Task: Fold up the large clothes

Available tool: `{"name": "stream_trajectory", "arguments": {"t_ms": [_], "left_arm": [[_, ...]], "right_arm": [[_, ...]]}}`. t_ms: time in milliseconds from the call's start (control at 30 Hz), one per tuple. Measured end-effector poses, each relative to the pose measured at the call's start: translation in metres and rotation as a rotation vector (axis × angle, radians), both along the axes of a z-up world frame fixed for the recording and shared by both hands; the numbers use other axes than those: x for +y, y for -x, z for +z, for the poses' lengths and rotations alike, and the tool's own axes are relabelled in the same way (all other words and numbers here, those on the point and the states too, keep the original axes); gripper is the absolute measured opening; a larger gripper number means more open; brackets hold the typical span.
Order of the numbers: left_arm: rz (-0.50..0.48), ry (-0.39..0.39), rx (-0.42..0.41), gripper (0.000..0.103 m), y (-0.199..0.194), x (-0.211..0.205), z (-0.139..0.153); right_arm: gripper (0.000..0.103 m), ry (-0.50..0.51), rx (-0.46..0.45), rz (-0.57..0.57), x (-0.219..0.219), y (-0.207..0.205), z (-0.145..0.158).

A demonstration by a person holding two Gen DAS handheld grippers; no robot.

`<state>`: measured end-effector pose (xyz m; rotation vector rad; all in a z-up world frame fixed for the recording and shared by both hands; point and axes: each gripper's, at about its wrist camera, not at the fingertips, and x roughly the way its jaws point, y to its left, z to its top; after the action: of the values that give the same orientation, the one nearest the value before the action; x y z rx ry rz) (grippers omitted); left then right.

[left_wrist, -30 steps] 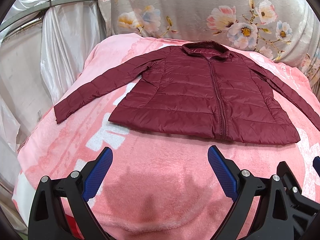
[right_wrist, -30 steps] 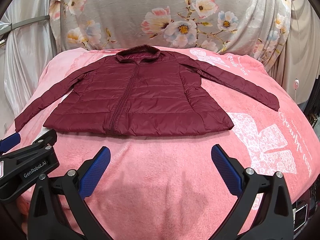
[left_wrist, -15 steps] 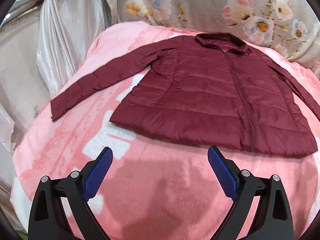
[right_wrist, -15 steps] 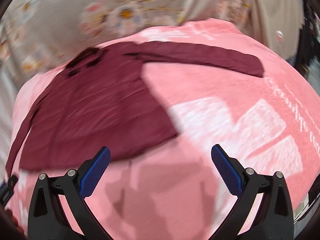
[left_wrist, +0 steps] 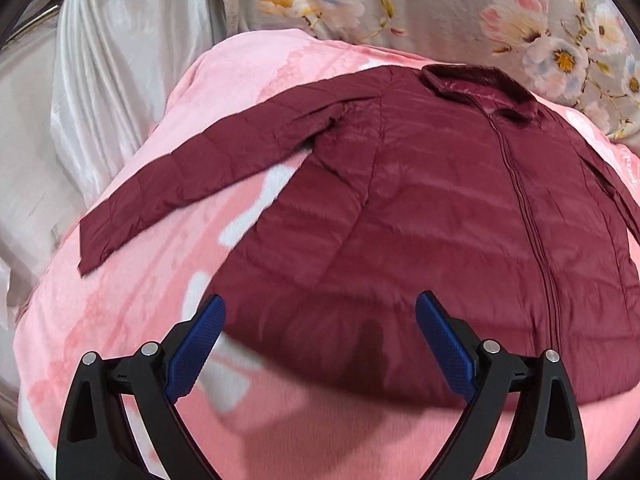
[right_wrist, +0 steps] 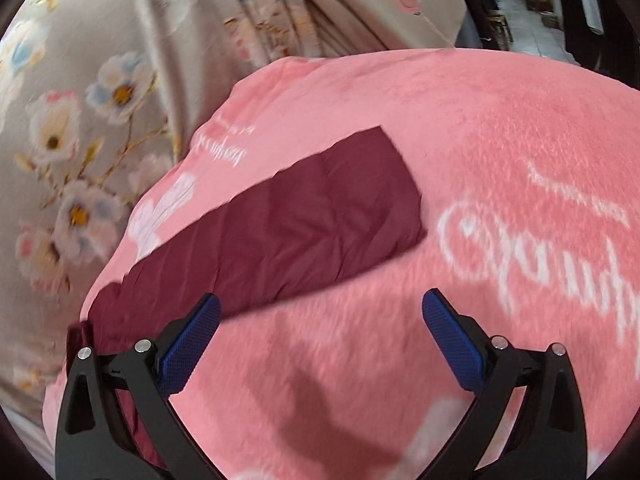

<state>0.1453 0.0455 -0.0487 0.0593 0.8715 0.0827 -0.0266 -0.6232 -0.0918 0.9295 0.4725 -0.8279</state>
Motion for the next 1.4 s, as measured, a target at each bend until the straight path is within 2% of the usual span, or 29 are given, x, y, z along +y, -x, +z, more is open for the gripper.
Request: {"name": "stream_trajectory", "arguments": {"t_ms": [67,133,167,200,233,267,300,333,367,400,500,567,667,800,900,967,1033,1200,1233,1300,1367,1400], "left_arm": [[0.012,-0.019,-0.022,0.094,-0.008,0.000,0.003],[0.022,-0.023,-0.037,0.094,-0.016,0.001,0.004],[0.024,-0.024,-0.043,0.094,-0.018,0.001,0.004],[0.026,-0.026,-0.047,0.094,-0.020,0.001,0.004],[0.028,-0.027,-0.053,0.094,-0.023,0.001,0.004],[0.030,-0.029,-0.055,0.094,-0.025,0.002,0.004],[0.032,-0.030,-0.054,0.094,-0.026,0.003,0.004],[0.030,-0.024,-0.053,0.094,-0.027,0.004,0.003],[0.031,-0.020,-0.052,0.094,-0.029,0.006,0.003],[0.039,-0.020,-0.051,0.094,-0.030,0.008,0.002],[0.059,-0.039,-0.050,0.094,-0.030,0.013,-0.001],[0.102,-0.060,-0.047,0.094,-0.030,0.020,-0.005],[0.138,-0.038,-0.021,0.094,-0.029,0.032,-0.013],[0.167,-0.023,0.006,0.094,-0.021,0.048,-0.020],[0.173,-0.018,0.025,0.094,-0.015,0.057,-0.027],[0.179,-0.023,0.025,0.094,-0.012,0.064,-0.031],[0.186,-0.035,0.022,0.094,-0.010,0.070,-0.033],[0.179,0.000,0.015,0.094,-0.007,0.082,-0.030],[0.173,0.010,0.010,0.094,-0.006,0.084,-0.028],[0.165,0.031,0.001,0.094,-0.006,0.086,-0.024],[0.153,0.074,-0.012,0.094,-0.008,0.088,-0.019],[0.144,0.101,-0.015,0.094,-0.010,0.088,-0.016]], "right_arm": [[0.098,-0.038,-0.029,-0.034,-0.013,-0.004,-0.010],[0.097,-0.032,-0.050,-0.071,-0.019,-0.004,-0.014],[0.090,-0.008,-0.044,-0.089,-0.021,-0.007,-0.012],[0.079,0.005,-0.035,-0.092,-0.022,-0.011,-0.011],[0.057,-0.003,-0.028,-0.080,-0.027,-0.019,-0.014],[0.039,-0.029,-0.048,-0.073,-0.032,-0.023,-0.018],[0.027,-0.054,-0.079,-0.067,-0.035,-0.021,-0.021],[0.011,-0.098,-0.119,-0.056,-0.038,-0.028,-0.025],[0.010,-0.106,-0.135,-0.049,-0.037,-0.032,-0.023],[0.009,-0.092,-0.143,-0.037,-0.033,-0.035,-0.017],[0.008,0.053,-0.166,0.091,-0.001,-0.075,0.028],[0.007,0.147,-0.199,0.223,0.038,-0.110,0.064],[0.007,0.263,-0.243,0.462,0.114,-0.169,0.111],[0.007,0.328,-0.271,0.756,0.217,-0.234,0.140],[0.007,0.320,-0.254,0.977,0.299,-0.284,0.139],[0.007,0.317,-0.224,1.075,0.342,-0.304,0.129],[0.007,0.317,-0.182,1.155,0.386,-0.318,0.112],[0.010,0.287,-0.087,1.292,0.461,-0.333,0.069],[0.013,0.293,-0.066,1.315,0.475,-0.333,0.062],[0.026,0.311,-0.039,1.338,0.491,-0.330,0.053],[0.050,0.315,-0.056,1.356,0.495,-0.321,0.054],[0.052,0.320,-0.070,1.351,0.491,-0.313,0.057]]}}
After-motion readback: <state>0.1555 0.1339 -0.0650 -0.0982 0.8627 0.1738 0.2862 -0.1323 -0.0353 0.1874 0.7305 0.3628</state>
